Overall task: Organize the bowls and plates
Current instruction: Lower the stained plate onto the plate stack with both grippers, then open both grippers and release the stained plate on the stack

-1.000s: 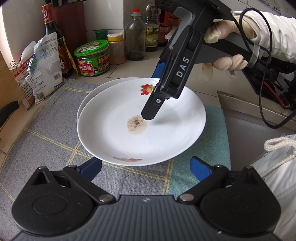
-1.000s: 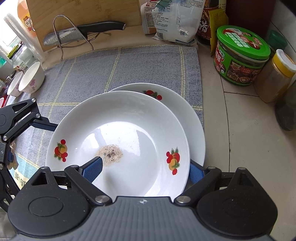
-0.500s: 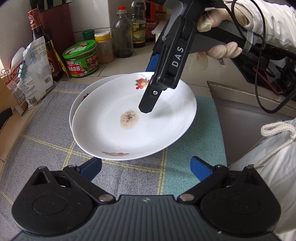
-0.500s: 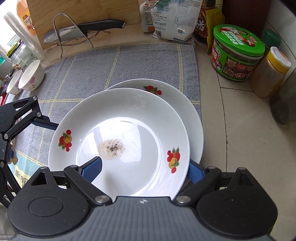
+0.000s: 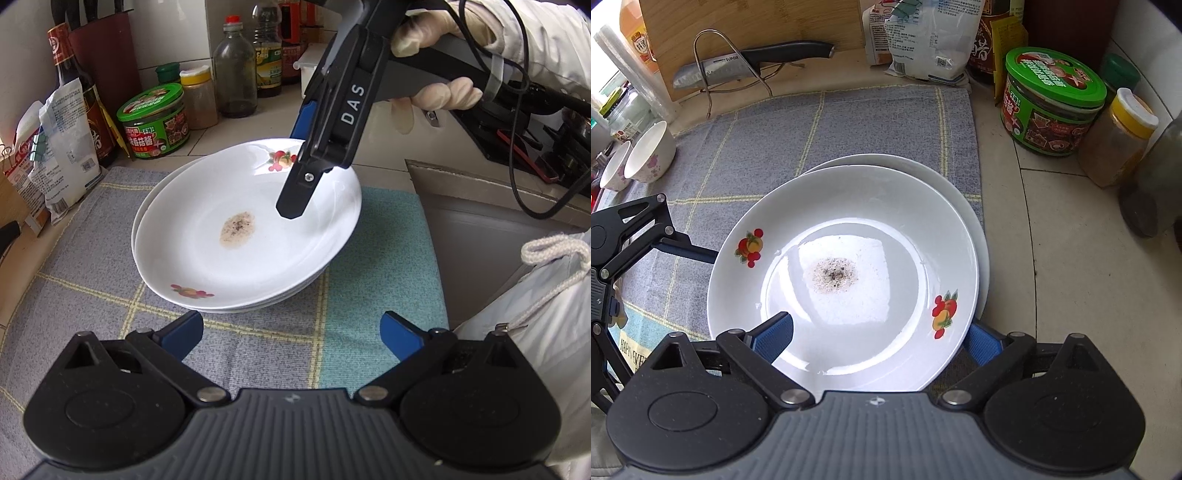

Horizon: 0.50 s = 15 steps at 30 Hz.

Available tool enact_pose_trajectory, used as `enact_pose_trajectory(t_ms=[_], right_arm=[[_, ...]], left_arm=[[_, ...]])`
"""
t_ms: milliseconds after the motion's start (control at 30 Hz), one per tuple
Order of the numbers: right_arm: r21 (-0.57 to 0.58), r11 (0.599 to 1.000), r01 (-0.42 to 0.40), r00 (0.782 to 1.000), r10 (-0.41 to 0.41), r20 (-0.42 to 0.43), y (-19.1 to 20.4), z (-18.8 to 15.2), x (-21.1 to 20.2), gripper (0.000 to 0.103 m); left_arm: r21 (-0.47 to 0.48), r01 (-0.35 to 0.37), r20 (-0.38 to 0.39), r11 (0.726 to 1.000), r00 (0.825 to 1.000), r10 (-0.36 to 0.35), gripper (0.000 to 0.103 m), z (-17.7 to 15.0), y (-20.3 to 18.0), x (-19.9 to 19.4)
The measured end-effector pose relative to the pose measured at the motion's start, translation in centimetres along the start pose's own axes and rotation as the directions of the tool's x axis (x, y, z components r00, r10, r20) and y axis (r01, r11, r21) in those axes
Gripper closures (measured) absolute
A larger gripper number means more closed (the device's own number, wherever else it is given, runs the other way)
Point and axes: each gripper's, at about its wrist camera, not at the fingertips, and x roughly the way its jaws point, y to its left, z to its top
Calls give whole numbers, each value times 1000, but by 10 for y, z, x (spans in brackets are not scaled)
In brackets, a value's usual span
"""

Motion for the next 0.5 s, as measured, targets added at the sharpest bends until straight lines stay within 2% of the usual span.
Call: enact_pose_trajectory(t_ms=[300,500], right_arm=[[14,1000,8,1000,-8,-6,-1,-5,0,2],[2,1000,26,998,-26,51,4,-6,-13,0]], left_arm=[[-1,-2,10,1000,1000,2,2,0,-3,-1],[-51,-34,42,998,998,36,2,2,0,-3]])
